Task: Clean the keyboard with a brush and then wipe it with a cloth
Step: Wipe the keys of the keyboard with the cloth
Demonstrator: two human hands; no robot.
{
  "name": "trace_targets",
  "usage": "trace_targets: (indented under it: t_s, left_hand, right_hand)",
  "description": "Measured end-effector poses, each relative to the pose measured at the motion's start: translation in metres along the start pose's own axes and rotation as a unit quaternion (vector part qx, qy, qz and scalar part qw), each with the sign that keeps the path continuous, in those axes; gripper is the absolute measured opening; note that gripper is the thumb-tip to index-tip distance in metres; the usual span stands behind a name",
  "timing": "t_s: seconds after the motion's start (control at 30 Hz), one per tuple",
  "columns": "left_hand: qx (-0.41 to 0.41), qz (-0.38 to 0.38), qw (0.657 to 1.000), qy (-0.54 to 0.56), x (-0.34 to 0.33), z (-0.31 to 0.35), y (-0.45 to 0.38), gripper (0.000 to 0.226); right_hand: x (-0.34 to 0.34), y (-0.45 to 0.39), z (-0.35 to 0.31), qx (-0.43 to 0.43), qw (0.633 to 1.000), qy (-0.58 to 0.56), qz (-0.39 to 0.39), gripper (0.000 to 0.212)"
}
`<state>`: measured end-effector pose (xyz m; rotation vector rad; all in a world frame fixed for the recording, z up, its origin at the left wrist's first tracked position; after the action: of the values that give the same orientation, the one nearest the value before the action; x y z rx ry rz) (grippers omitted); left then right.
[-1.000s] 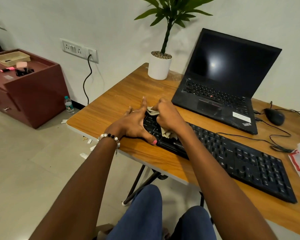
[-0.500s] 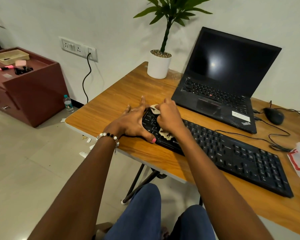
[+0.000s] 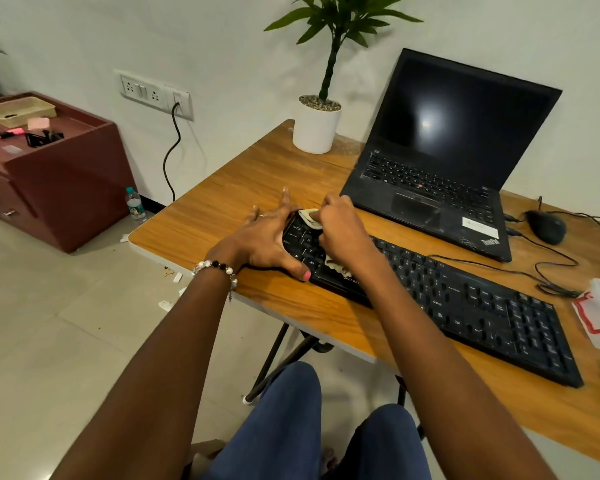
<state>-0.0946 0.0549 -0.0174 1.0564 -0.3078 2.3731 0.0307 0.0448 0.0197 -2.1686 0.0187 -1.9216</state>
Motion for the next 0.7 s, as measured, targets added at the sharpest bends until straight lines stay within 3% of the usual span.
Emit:
trace_targets:
  t_s: [0.1,0.17,0.27,0.4,0.63,0.7]
  left_hand:
    - [-0.006,0.009,1.0,-0.004,0.001,0.004,0.002,0.146]
    - [-0.016,0.0,1.0,-0.011,0.0,0.0,-0.001,0.152]
    - [-0.019,-0.014,0.999,-0.022,-0.003,-0.007,-0.004,0.154]
    - [-0.016,-0.005,1.0,-0.018,-0.001,-0.005,-0.004,0.145]
    - [0.003,0.001,1.0,-0.007,0.002,0.002,0.001,0.139]
    - [-0.003,0.001,1.0,-0.007,0.0,0.0,-0.001,0.14]
  right_hand:
    - [-0.002,0.002,-0.012,-0.048,0.998,-0.033,0.025,0.028]
    - [-0.004,0.003,-0.016,-0.034,0.998,-0.06,0.009,0.031]
    - [-0.001,0.01,-0.024,0.05,0.993,-0.092,-0.046,0.039]
    - [0.004,0.01,-0.008,0.151,0.985,-0.035,-0.074,0.037]
    - [0.002,0.002,0.014,0.095,0.994,0.022,-0.04,0.041]
    - [-0.002,0.001,0.017,0.035,0.999,0.009,-0.002,0.039]
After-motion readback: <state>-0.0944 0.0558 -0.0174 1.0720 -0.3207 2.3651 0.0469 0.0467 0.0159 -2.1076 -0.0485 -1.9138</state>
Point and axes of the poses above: each hand's wrist, its own y-axis away from the middle knuckle, its own x-axis out of the back of the hand, z = x × y, the point moved 5 cm from there along -y, towards the middle knuckle, and after that the axes turned 3 degrees about -x, right-handed, at the moved point
